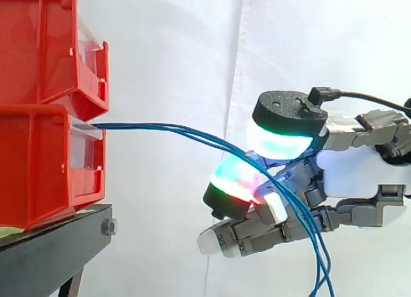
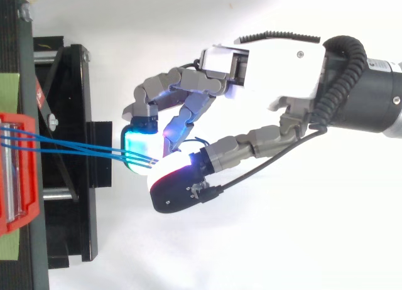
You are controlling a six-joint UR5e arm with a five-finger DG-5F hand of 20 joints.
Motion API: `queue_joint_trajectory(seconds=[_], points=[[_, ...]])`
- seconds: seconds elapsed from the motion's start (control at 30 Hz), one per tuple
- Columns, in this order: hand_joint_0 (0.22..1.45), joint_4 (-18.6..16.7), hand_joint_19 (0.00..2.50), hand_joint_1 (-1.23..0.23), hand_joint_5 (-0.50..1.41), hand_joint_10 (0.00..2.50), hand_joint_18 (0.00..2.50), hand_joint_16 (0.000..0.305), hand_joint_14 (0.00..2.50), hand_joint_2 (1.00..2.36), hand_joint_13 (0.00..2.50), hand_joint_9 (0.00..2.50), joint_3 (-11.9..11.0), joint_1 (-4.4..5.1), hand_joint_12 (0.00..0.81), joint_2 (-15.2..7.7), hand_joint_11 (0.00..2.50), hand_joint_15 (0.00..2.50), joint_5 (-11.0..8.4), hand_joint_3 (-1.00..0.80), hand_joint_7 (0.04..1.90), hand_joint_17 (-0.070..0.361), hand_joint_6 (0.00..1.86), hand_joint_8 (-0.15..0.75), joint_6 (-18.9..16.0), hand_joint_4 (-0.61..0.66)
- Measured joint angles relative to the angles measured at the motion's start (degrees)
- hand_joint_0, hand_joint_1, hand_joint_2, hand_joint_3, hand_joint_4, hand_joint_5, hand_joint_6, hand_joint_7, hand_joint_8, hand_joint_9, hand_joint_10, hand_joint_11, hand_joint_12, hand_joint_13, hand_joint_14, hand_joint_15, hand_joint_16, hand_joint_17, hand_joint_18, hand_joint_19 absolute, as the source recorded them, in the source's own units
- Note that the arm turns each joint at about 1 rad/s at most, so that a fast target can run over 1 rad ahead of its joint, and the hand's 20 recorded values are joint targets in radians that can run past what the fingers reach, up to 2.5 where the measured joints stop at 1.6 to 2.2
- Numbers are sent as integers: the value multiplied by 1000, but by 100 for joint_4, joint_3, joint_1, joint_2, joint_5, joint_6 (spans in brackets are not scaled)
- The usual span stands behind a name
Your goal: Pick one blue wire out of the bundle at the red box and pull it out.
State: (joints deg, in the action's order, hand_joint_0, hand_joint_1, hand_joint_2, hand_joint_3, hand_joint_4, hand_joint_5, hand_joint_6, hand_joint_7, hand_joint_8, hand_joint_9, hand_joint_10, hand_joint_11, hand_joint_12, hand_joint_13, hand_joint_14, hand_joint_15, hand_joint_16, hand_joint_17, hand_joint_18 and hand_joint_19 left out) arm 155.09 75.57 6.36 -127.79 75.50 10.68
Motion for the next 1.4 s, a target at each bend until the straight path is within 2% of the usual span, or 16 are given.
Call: queue_joint_trajectory(seconds=[0.2, 0.4, 0.53, 0.8, 1.0, 1.4], points=[[564, -2, 206, -810, -157, 24, 216, 69, 3, 1018, 282, 914, 1, 0, 414, 0, 757, 88, 0, -103, 1204, 154, 855, 312, -9, 211], [572, -2, 190, -816, -151, 22, 245, 73, 3, 1013, 297, 924, 2, -3, 438, 0, 737, 87, 12, -48, 1201, 164, 831, 326, -20, 300], [593, -3, 184, -792, -123, 21, 270, 76, 2, 1007, 307, 939, 1, -4, 451, 0, 722, 76, 16, 0, 1227, 171, 746, 332, -22, 398], [664, -5, 153, -823, -99, 22, 276, 69, 1, 1013, 316, 934, 0, -10, 416, 0, 735, 64, 18, 6, 1400, 155, 612, 306, -19, 430], [642, -6, 183, -823, -101, 22, 307, 67, 3, 1017, 350, 950, 0, -13, 415, 0, 776, 85, 3, 19, 1380, 152, 621, 306, -8, 460], [634, -14, 184, -864, -114, 27, 287, 63, 4, 1023, 325, 899, -2, -17, 395, 0, 813, 103, 28, -108, 1262, 142, 656, 294, -26, 454]])
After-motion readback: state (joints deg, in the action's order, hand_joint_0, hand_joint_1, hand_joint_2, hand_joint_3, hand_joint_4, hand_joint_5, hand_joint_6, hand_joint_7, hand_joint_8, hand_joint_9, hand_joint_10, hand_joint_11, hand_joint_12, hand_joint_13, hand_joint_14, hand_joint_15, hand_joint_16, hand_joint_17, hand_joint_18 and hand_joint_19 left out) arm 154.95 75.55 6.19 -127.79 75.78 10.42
